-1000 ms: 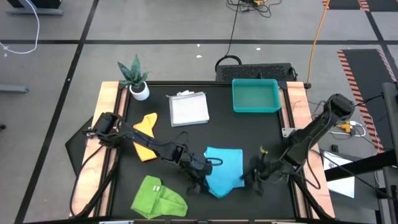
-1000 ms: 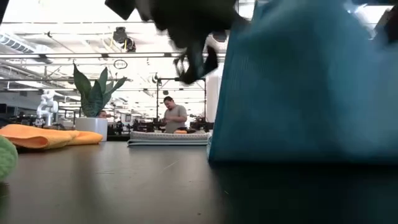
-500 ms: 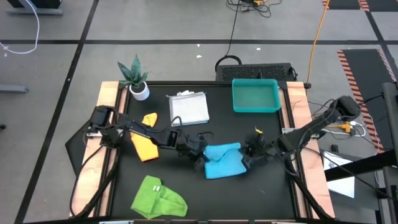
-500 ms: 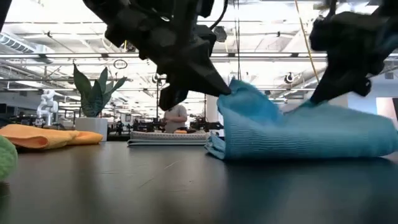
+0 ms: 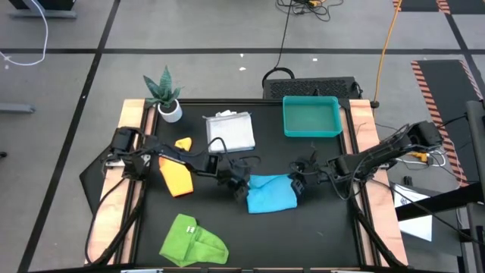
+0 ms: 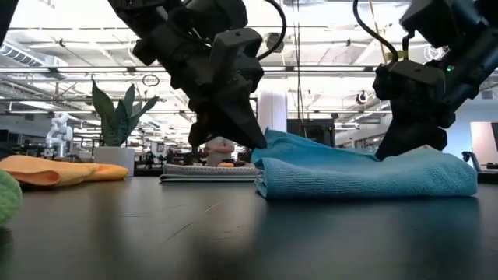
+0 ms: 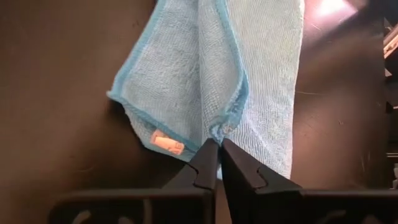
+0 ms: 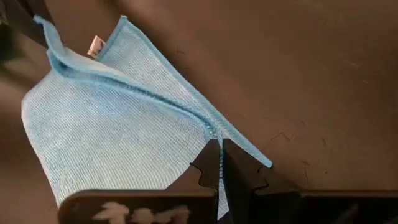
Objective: Fold microfiber towels
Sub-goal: Fold the blue microfiber towel
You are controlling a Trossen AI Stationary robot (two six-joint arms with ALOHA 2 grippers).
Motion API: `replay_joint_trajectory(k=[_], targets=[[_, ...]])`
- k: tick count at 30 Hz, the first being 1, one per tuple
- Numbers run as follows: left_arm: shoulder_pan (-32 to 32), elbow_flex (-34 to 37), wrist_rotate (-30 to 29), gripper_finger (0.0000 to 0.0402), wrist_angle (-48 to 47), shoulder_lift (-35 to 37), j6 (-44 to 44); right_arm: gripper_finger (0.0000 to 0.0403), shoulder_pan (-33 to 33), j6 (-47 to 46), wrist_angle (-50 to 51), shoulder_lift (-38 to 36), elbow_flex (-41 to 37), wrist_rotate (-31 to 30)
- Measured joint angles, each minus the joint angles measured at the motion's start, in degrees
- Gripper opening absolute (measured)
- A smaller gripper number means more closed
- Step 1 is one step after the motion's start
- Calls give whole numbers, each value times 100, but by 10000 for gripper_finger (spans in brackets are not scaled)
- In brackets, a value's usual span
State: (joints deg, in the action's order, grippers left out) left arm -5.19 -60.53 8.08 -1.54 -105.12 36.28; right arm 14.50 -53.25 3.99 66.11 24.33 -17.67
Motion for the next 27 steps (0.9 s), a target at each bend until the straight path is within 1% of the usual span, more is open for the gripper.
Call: replay_joint_trajectory(k=[4, 7, 10, 12, 15, 18, 21, 24, 27], targets=[[104, 6, 89, 56, -81, 193, -207, 0, 7, 10, 12, -1, -3, 2], [245, -4, 60, 77, -202, 518, -518, 0, -21, 0, 90, 2, -5, 2], [371, -7, -187, 88, -330, 801, -892, 0, -94, 30, 106, 15, -8, -12], [427, -4, -213, 91, -385, 908, -1161, 0, -186, 69, 106, 13, -8, -10], [454, -7, -73, 92, -268, 861, -1692, 0, -291, 46, 91, 13, -68, -11], [451, -4, 30, 92, -208, 613, -2207, 0, -366, -177, 35, 13, -230, -8], [441, 3, 94, 92, 56, 438, -2711, 0, -372, -291, -304, 13, -442, -7], [441, -11, 258, 93, 429, 308, -2961, 0, -372, -333, -772, 13, -638, -4], [446, -1, 352, 93, 791, 139, -3024, 4, -372, -350, -1142, 11, -791, -9]])
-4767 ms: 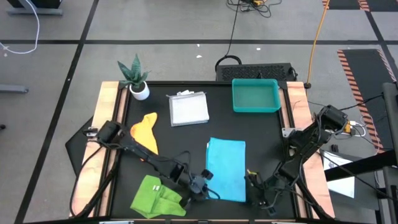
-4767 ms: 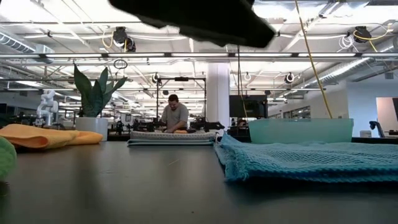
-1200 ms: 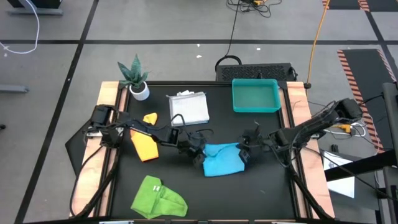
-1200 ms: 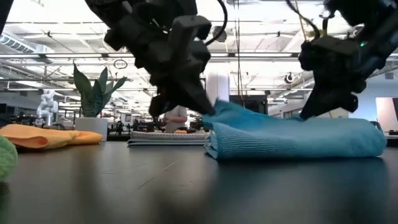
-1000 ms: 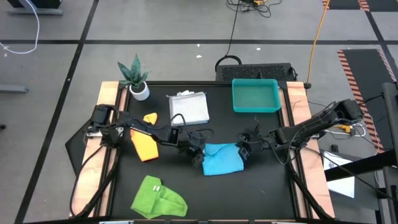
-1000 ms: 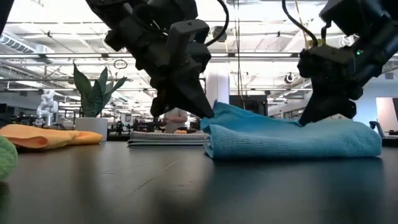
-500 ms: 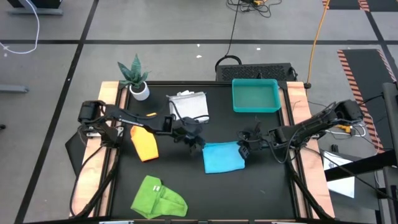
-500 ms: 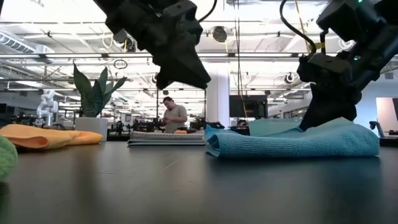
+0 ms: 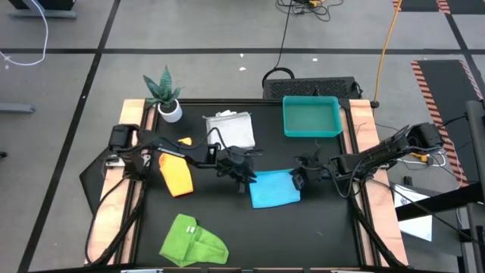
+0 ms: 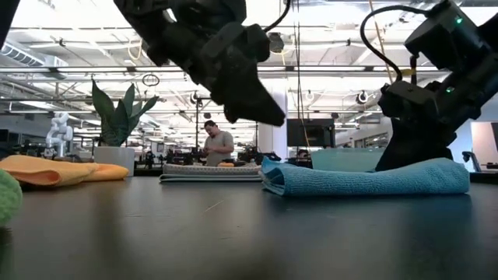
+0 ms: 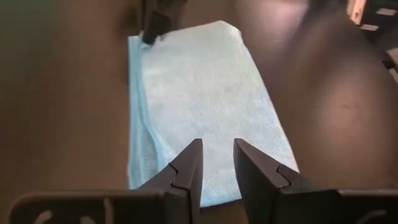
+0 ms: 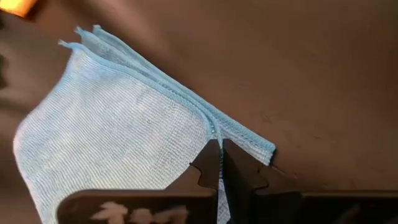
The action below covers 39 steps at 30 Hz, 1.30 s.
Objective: Fold microfiber towels
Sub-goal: Fold the blue microfiber towel
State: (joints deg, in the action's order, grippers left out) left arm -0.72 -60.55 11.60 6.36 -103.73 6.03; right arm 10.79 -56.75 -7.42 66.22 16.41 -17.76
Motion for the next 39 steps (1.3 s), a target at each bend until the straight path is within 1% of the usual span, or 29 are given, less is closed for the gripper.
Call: replay_joint_trajectory(k=[2, 6, 9, 15, 18, 20, 21, 22, 24, 25, 26, 29, 33, 39], targets=[[11, -40, 184, 93, 301, -148, -23, 11, 0, -50, -116, 2, -56, -3], [25, -69, 321, 93, 217, -445, -86, 31, -32, -122, -100, -6, -73, -20], [81, -82, 334, 93, 215, -474, -170, 54, -110, -109, -176, -54, -69, -19], [279, -84, 340, 93, 58, -482, -395, 113, -305, -101, -10, -546, -71, -5], [347, -84, 388, 93, 10, -476, -424, 126, -314, 186, 4, -884, -70, -6], [370, -84, 437, 93, -73, -476, -487, 119, -262, 318, 14, -1025, -45, -2], [376, -84, 498, 93, -71, -476, -520, 107, -245, 335, 22, -1066, -40, 61], [377, -84, 552, 93, -77, -476, -555, 88, -241, 350, 33, -1066, -40, 203], [375, -84, 601, 93, -100, -476, -605, 35, -247, 357, 124, -949, -36, 462], [375, -84, 612, 92, -111, -484, -624, 18, -247, 417, 175, -875, -41, 557], [375, -84, 616, 92, -58, -524, -637, 12, -245, 401, 167, -783, -43, 595], [375, -82, 664, 92, -83, -628, -598, 5, -280, 298, 162, -501, -40, 743], [395, -77, 623, 92, -97, -834, -574, 1, -298, 229, 144, -223, -40, 731], [502, -80, 256, 92, -199, -859, -545, 0, -410, 152, 212, -84, -40, 599]])
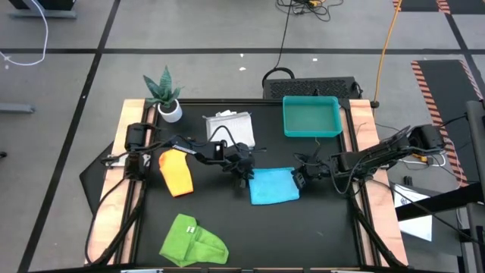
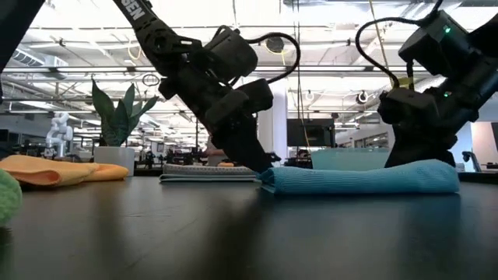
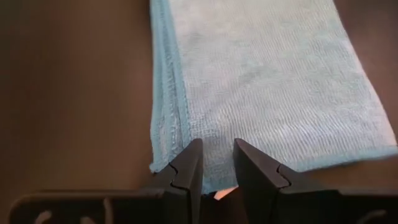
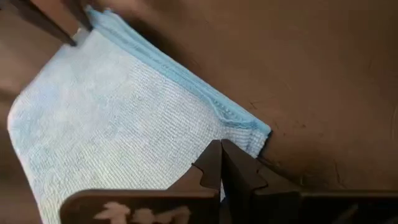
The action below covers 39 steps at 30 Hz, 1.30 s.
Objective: Fold microfiber towels
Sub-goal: Fold the blue microfiber towel
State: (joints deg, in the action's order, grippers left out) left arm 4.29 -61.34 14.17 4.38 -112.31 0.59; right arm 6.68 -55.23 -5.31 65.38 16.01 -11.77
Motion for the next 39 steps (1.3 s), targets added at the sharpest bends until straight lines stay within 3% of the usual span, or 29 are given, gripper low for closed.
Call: replay_joint_trajectory(k=[6, 11, 17, 20, 22, 26, 31, 35, 39], targets=[[57, 0, 117, 92, 115, 42, 153, 0, 27, 61, 110, -574, 212, 380], [44, -4, 243, 92, 479, 262, 484, 0, 894, -977, 583, -1052, 304, 552], [-201, -4, 274, 92, 753, 315, 855, 0, 2269, -2429, 1747, -1159, 885, -182], [-357, -4, 271, 92, 1051, 300, 887, 0, 2692, -3114, 2813, -1045, 1375, -591], [-416, -4, 180, 92, 1199, 288, 996, 0, 2879, -3461, 2950, -934, 1409, -837], [-353, -4, -205, 92, 1161, 286, 1121, 0, 2979, -3555, 2343, -807, 1002, -1076], [-220, -4, -235, 92, 1033, 259, 1258, 0, 2706, -2862, 467, -698, 410, -1071], [-188, 7, -297, 92, 1048, 17, 1374, 0, 2407, -2656, 385, -445, 367, -1050], [-168, -4, -404, 92, 1263, -236, 1568, 0, 2160, -2540, 268, -85, 369, -602]])
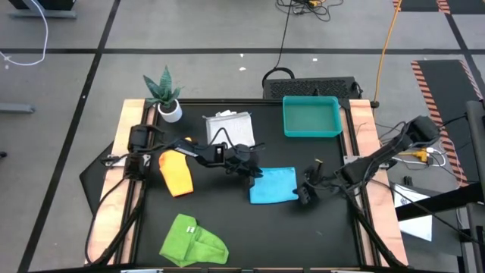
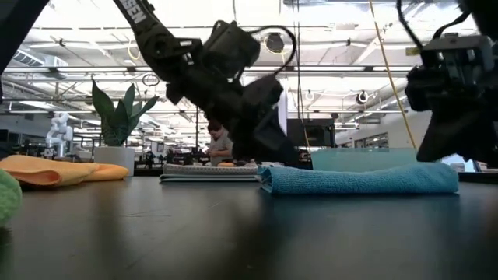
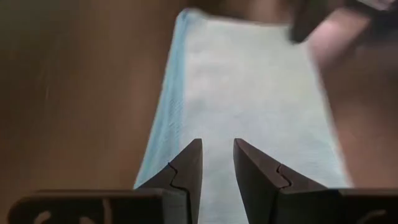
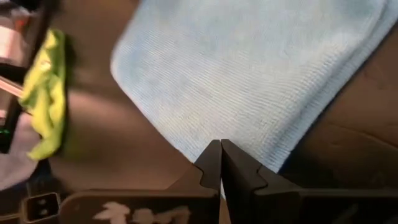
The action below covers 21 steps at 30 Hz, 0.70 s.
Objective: Fold microfiber towels
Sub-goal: Fold the blue microfiber towel
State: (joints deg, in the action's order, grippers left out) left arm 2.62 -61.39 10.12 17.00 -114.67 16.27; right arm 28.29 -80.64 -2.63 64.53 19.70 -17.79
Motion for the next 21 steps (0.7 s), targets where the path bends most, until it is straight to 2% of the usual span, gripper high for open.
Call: replay_joint_trajectory(k=[6, 12, 21], targets=[[2, 0, -202, 92, -97, -127, 44, 0, -45, -14, -82, 443, 2, 580], [51, 0, -543, 92, -282, -138, 40, 0, -60, 108, -127, 605, 4, 723], [53, 0, -229, 92, 366, 211, 292, 0, -236, 595, -144, -366, 4, 567]])
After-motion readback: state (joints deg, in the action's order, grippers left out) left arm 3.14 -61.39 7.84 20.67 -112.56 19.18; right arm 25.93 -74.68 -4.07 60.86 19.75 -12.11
